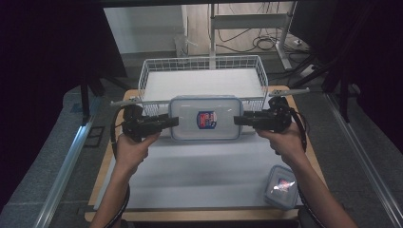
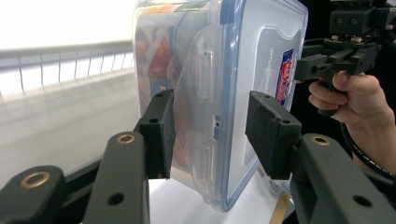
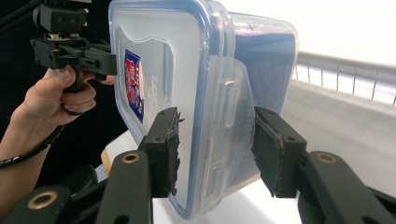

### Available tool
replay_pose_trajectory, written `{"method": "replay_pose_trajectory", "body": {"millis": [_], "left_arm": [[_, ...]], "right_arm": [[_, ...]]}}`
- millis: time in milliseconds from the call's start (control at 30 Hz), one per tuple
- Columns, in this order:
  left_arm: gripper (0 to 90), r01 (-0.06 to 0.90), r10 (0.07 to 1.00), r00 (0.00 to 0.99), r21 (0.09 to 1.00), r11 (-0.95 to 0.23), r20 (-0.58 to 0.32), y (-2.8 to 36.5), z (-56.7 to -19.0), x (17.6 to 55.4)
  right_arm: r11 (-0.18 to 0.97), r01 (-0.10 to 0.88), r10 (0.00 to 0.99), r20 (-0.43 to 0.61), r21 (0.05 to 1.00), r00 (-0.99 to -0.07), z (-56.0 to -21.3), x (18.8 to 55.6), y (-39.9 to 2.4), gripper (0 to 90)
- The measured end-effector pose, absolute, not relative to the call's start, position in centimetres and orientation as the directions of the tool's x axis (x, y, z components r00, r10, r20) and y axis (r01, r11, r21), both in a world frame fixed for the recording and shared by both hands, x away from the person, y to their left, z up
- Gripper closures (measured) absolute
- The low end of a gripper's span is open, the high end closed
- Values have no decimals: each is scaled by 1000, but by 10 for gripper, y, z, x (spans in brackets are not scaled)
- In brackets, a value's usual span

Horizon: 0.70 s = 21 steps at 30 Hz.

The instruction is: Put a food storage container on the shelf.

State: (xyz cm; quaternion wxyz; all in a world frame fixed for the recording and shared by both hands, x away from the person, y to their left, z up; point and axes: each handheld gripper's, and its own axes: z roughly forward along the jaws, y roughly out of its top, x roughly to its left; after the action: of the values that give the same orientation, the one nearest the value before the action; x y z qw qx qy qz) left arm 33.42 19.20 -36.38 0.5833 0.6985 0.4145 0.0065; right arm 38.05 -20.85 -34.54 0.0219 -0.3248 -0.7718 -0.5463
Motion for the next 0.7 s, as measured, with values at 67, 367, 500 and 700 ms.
{"method": "replay_pose_trajectory", "body": {"millis": [67,367,500,700], "left_arm": [[533,568,589,656,822,27,-472,193,-356,342],[529,560,598,650,828,40,-468,196,-339,364],[525,556,610,644,830,41,-461,197,-330,377],[520,554,619,635,831,51,-462,198,-320,394]], "right_arm": [[192,519,479,382,833,-790,-337,387,-207,531],[182,509,484,375,841,-791,-319,410,-203,530],[178,507,488,372,843,-790,-310,423,-201,530],[166,510,496,375,844,-783,-300,440,-197,529]]}}
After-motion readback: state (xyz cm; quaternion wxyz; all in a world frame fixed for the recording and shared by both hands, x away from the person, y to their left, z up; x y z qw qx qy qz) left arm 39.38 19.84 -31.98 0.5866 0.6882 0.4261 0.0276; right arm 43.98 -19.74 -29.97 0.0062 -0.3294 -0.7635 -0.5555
